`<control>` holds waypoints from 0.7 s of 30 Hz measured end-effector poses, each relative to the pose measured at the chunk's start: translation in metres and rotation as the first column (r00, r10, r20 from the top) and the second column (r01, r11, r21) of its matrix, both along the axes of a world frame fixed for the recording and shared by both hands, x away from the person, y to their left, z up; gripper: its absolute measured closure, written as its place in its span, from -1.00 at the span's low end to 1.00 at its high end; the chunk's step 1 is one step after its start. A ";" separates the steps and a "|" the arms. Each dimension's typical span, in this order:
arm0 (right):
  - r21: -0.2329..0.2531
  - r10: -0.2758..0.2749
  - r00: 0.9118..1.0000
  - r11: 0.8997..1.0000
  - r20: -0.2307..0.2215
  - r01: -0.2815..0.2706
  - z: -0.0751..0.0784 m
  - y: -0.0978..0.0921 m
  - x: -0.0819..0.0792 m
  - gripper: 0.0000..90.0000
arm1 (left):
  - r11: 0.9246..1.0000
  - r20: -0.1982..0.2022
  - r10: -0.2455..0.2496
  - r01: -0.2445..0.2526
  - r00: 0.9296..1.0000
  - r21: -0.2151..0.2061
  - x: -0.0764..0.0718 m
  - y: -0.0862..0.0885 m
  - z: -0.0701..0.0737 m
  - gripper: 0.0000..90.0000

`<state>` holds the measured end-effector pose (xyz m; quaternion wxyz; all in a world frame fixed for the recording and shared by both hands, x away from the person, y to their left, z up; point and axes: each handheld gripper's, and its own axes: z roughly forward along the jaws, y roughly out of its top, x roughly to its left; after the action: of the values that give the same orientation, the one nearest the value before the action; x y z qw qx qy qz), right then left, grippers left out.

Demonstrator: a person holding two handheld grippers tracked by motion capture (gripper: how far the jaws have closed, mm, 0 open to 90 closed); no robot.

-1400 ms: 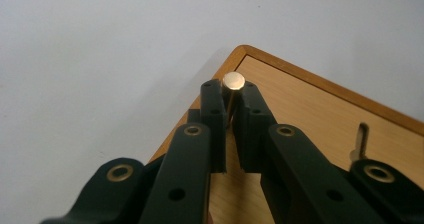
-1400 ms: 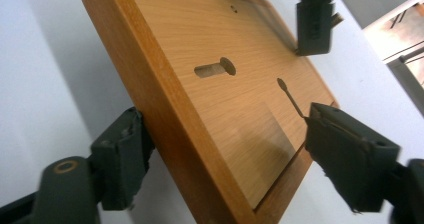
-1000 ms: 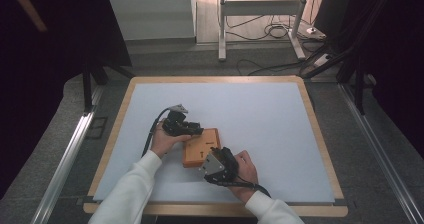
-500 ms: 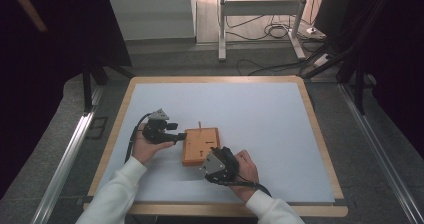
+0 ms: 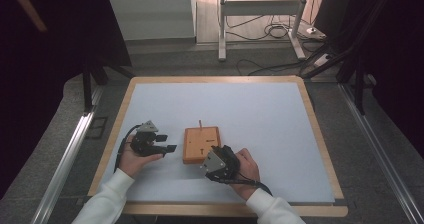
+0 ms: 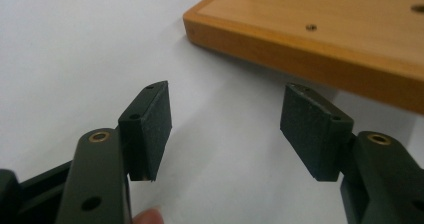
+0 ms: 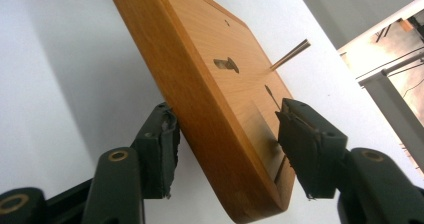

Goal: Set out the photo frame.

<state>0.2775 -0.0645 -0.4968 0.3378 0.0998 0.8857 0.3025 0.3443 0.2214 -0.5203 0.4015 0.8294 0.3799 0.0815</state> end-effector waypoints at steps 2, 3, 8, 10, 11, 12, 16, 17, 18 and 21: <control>0.002 0.000 1.000 1.000 0.008 0.000 0.004 0.001 0.001 0.00 | 1.000 -0.001 0.000 0.000 1.000 -0.005 -0.002 0.001 -0.001 -0.20; 0.002 0.000 1.000 1.000 0.013 0.000 0.004 0.001 0.002 0.01 | 1.000 -0.002 -0.002 0.002 1.000 -0.004 -0.003 0.002 -0.003 -0.20; -0.005 -0.002 1.000 1.000 0.023 0.002 0.008 0.002 0.005 0.05 | 1.000 -0.011 -0.005 0.005 1.000 -0.008 -0.002 0.002 -0.006 -0.20; -0.019 -0.006 0.999 1.000 0.035 0.007 0.012 0.002 0.006 0.09 | 1.000 -0.018 -0.005 0.005 1.000 -0.007 -0.002 0.002 -0.007 -0.20; -0.023 -0.010 0.999 1.000 0.042 0.011 0.015 0.001 0.008 0.12 | 1.000 -0.024 -0.006 0.006 1.000 -0.005 -0.002 0.002 -0.007 -0.19; -0.023 -0.010 0.999 1.000 0.042 0.011 0.015 0.001 0.008 0.12 | 1.000 -0.026 -0.004 0.004 1.000 -0.006 -0.001 0.002 -0.008 -0.19; -0.050 -0.011 0.999 0.999 0.052 0.014 0.023 0.000 0.014 0.17 | 1.000 -0.026 0.002 -0.002 1.000 -0.008 0.000 0.005 -0.008 -0.19; -0.050 -0.011 0.999 0.999 0.052 0.014 0.023 0.000 0.014 0.17 | 1.000 -0.026 0.004 -0.005 1.000 -0.008 0.000 0.006 -0.008 -0.19; -0.050 -0.009 0.999 0.999 0.050 0.011 0.025 0.000 0.015 0.18 | 1.000 -0.029 0.007 -0.007 1.000 -0.010 0.001 0.007 -0.009 -0.19; -0.067 -0.003 0.999 0.998 0.047 0.006 0.031 0.002 0.020 0.22 | 1.000 -0.034 0.010 -0.010 0.999 -0.013 0.001 0.007 -0.010 -0.19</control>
<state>0.2979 -0.0626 -0.4661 0.3622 0.0832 0.8871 0.2739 0.3450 0.2283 -0.5300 0.4000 0.8261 0.3914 0.0666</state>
